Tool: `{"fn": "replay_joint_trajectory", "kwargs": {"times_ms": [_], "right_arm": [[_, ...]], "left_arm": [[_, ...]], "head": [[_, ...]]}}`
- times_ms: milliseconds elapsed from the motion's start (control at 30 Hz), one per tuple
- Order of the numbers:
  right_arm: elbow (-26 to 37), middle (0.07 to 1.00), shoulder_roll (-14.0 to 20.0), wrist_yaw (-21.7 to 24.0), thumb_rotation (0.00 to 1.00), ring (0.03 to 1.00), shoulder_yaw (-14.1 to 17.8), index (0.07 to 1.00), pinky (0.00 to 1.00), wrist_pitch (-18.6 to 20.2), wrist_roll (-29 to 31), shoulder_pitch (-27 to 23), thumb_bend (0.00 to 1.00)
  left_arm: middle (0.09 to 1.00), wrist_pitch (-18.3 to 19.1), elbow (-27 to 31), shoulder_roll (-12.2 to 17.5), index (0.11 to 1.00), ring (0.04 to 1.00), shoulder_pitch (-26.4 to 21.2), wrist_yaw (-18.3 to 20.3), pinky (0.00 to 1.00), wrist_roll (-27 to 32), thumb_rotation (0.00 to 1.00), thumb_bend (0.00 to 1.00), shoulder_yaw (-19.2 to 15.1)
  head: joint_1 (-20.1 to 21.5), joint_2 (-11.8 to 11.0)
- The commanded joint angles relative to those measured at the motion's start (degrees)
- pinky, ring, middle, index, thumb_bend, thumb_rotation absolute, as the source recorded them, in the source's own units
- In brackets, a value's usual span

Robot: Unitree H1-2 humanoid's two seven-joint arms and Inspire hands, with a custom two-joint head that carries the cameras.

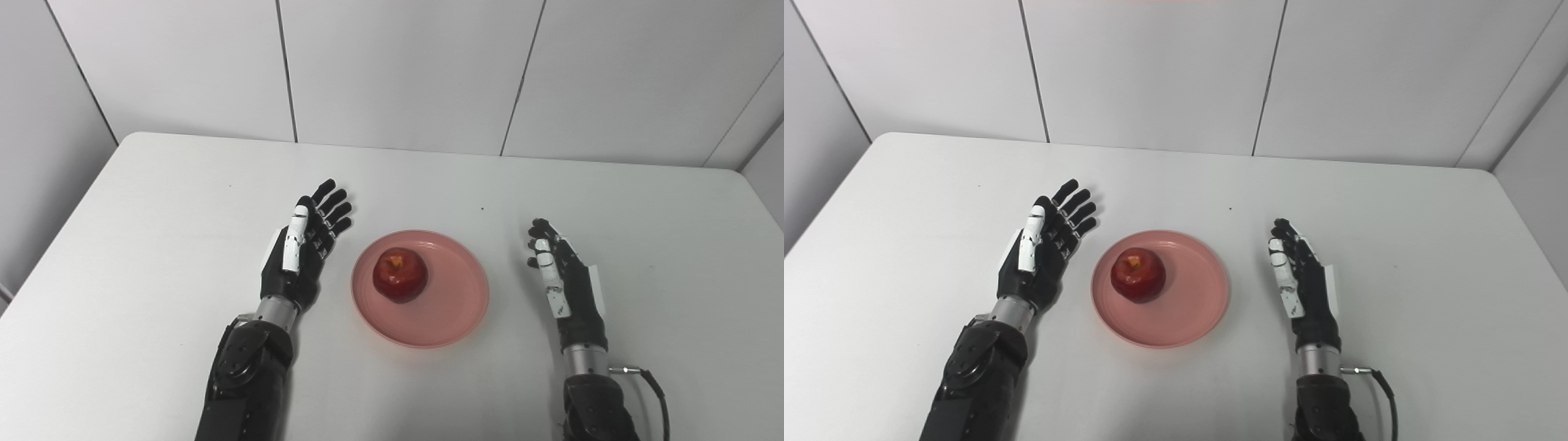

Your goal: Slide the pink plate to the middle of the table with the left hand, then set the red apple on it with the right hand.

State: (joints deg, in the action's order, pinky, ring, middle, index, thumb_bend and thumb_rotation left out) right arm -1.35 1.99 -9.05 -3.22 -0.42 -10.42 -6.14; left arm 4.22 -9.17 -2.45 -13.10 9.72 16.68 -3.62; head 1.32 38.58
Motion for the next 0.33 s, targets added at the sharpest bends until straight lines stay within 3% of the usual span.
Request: {"fn": "replay_joint_trajectory", "kwargs": {"times_ms": [0, 300], "right_arm": [[-0.90, 0.828, -0.78, 0.53, 1.00, 0.824, -0.18, 0.828, 0.81, -2.48, 0.27, -0.06, 0.29], [1.50, 0.848, -0.61, 1.32, 1.00, 0.845, -0.21, 0.848, 0.82, 0.20, 0.05, 0.22, 0.24]], "left_arm": [[0.898, 3.11, -1.15, 0.38, 0.871, 0.893, 2.27, -1.32, 0.90, -1.11, 1.00, 0.39, 0.38], [0.895, 4.48, 1.78, 0.05, 0.872, 0.892, 3.40, -2.12, 0.90, -1.96, 1.00, 0.39, 0.88]], "head": [[0.04, 0.00], [0.08, -0.06]]}}
